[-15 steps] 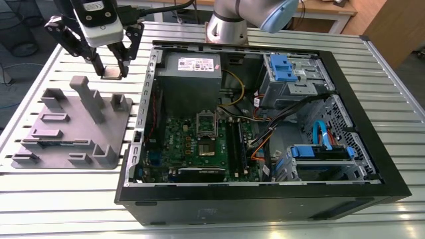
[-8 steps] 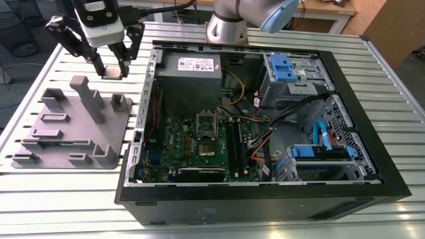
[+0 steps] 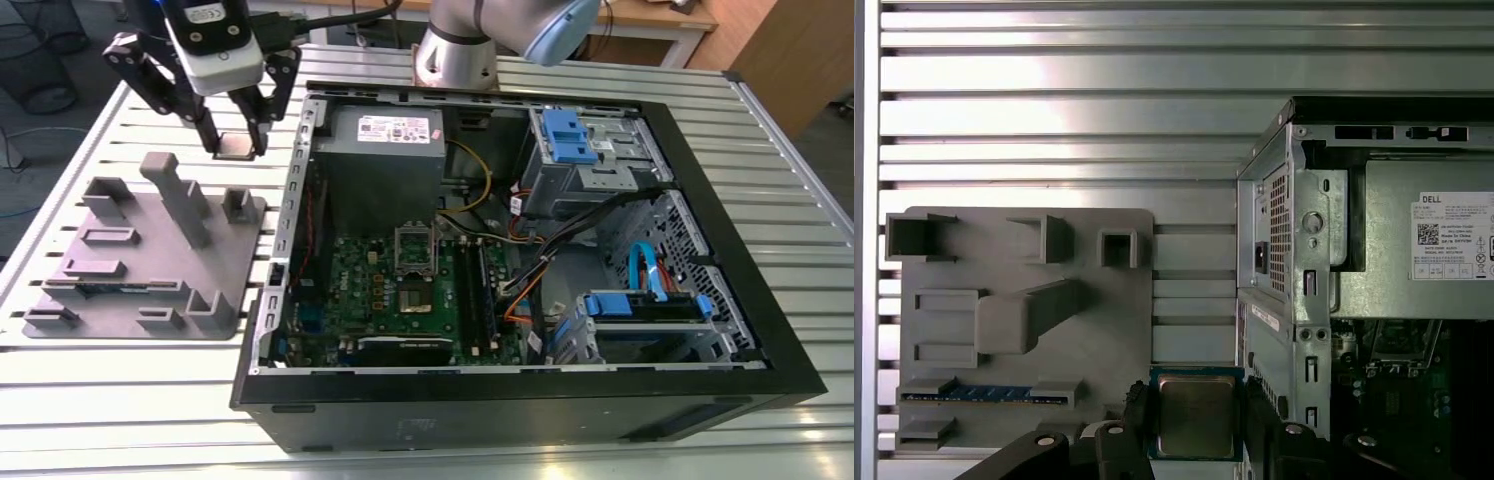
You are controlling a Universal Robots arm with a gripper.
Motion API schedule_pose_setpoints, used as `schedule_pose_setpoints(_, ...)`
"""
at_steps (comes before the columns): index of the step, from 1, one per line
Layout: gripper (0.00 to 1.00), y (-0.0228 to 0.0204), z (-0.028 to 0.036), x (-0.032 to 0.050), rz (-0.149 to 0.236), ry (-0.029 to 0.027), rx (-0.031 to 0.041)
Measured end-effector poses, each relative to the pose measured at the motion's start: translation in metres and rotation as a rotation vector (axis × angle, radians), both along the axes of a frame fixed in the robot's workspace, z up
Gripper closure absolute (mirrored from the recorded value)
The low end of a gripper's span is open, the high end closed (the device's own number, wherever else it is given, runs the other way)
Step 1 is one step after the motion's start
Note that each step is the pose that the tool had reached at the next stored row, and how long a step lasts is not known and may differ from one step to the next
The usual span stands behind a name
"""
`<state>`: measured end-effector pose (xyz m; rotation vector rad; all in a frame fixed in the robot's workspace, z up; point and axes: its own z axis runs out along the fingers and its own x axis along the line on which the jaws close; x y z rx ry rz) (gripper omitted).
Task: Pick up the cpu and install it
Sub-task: 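Pick up the cpu and move it towards the insertion slot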
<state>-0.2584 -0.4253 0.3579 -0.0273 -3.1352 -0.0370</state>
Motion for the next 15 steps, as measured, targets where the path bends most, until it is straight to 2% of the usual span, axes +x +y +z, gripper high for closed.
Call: schedule_pose_setpoints(15,0.53,0.0,-0.0001,0.0229,0.0,0.0,0.0)
